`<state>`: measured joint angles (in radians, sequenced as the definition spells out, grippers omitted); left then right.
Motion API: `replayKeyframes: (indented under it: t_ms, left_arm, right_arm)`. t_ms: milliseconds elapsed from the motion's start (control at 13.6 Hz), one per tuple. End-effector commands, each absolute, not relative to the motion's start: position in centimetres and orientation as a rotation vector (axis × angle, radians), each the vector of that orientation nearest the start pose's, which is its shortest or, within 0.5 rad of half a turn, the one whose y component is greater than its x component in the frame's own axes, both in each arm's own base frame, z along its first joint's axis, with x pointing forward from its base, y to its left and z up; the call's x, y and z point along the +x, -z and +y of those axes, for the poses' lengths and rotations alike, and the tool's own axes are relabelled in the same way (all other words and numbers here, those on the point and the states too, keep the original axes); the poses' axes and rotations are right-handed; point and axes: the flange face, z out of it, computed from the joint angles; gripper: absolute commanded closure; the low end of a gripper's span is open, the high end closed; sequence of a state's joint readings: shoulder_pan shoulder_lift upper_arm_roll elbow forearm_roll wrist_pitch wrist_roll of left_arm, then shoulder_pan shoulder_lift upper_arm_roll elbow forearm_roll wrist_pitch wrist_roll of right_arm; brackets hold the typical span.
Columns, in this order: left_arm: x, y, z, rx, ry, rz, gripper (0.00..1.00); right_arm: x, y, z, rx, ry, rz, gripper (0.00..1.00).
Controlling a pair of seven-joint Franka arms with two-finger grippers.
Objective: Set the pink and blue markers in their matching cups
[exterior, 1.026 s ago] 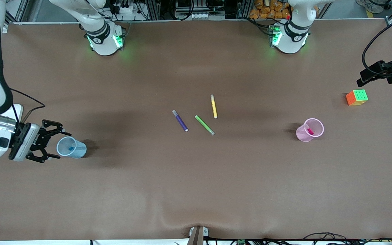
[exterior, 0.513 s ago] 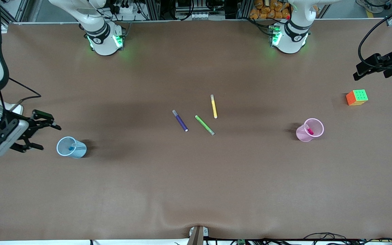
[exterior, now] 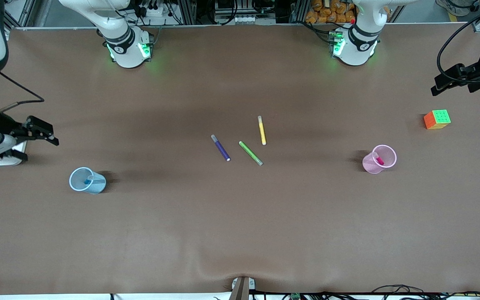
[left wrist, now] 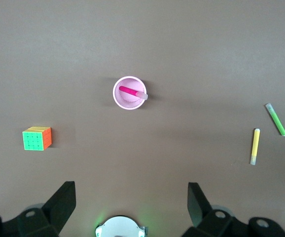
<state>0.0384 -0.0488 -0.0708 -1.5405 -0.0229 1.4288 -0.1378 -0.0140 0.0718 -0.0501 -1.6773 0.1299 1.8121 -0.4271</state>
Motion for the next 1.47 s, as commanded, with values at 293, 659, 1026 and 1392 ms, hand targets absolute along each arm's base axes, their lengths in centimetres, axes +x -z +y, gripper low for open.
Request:
replayKeyframes:
  t_ms: [293, 659, 1026, 1392]
  left_arm:
    - [50.8, -65.7, -2.7, -3.132, -0.146, -0.211, 0.00]
    - [51.9, -65.9, -2.4, -3.133, -0.134, -0.197, 0.00]
    - [52.2, -65.3, -2.8, -3.133, -0.148, -0.202, 0.00]
    - [52.3, -65.5, -2.2, -3.124, -0.139, -0.210, 0.00]
  right_arm:
    - [54.6, -59.0, -3.4, -3.099, 0.003, 0.058, 0.00]
    - [53.3, -61.6, -3.8, -3.130, -0.026, 0.163, 0.00]
    - [52.5, -62.9, -3.4, -3.124, -0.096, 0.227, 0.00]
    - [52.1, -62.9, -3.1, -3.123, -0.127, 0.200, 0.00]
